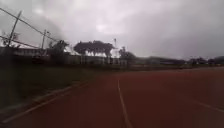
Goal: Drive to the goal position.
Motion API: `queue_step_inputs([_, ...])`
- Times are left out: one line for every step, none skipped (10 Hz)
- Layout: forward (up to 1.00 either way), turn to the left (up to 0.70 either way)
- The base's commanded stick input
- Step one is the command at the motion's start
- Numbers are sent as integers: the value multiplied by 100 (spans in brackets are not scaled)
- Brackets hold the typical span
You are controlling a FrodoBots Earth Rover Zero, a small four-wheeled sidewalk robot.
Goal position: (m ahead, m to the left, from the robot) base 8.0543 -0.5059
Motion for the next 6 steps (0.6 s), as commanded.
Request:
queue_step_inputs([50, 0])
queue_step_inputs([50, 0])
queue_step_inputs([50, 0])
queue_step_inputs([50, 0])
queue_step_inputs([50, 0])
queue_step_inputs([50, 0])
